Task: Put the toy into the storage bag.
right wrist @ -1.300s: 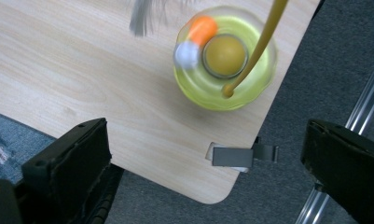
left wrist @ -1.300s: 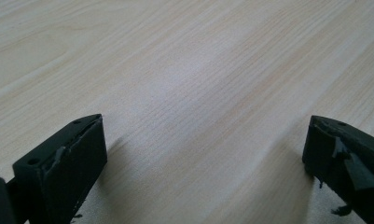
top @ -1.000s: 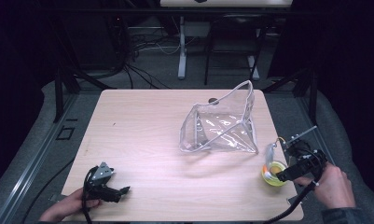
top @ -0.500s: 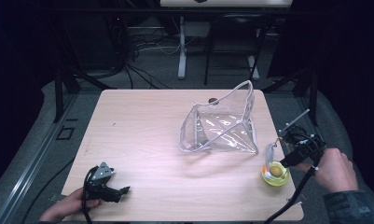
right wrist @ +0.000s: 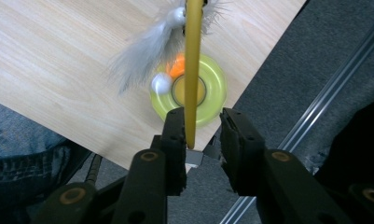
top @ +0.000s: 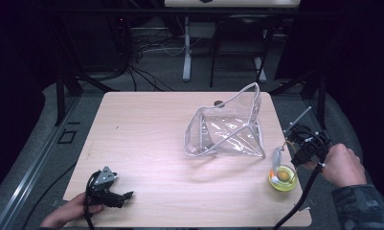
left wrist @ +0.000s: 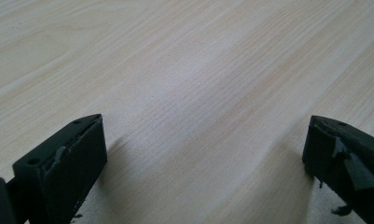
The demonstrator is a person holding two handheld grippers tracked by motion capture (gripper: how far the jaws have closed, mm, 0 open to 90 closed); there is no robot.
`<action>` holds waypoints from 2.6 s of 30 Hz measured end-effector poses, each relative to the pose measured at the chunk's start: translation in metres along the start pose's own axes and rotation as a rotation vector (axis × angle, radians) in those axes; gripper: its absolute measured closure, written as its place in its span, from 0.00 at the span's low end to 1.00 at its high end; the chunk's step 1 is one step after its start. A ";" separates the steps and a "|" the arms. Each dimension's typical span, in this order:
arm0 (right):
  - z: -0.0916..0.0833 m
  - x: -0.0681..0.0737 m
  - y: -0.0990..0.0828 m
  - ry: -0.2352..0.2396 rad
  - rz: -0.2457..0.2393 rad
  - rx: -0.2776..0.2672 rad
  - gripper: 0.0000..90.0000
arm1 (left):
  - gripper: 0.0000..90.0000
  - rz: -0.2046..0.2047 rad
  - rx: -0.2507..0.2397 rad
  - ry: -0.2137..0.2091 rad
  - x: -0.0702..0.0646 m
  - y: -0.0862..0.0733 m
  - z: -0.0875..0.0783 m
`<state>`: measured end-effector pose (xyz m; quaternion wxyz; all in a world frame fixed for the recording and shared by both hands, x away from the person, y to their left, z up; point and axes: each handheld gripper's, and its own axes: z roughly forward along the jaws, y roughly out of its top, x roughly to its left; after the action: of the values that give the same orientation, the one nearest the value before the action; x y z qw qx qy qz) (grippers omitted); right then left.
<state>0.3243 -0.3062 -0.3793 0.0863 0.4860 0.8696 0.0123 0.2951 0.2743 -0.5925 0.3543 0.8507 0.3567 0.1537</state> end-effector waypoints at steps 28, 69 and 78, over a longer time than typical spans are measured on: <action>-0.004 -0.001 0.012 0.006 0.021 0.006 0.97 | 0.00 0.002 0.001 0.000 0.000 0.000 0.000; -0.049 -0.039 0.045 -0.003 0.092 -0.014 0.97 | 0.00 0.000 0.007 -0.007 0.000 0.000 -0.001; -0.060 -0.051 0.055 -0.005 0.119 -0.026 0.97 | 0.00 0.001 0.007 -0.007 0.000 0.000 -0.001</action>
<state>0.3866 -0.3163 -0.3071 0.0938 0.5357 0.8387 0.0275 0.2952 0.2747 -0.5919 0.3527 0.8526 0.3556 0.1494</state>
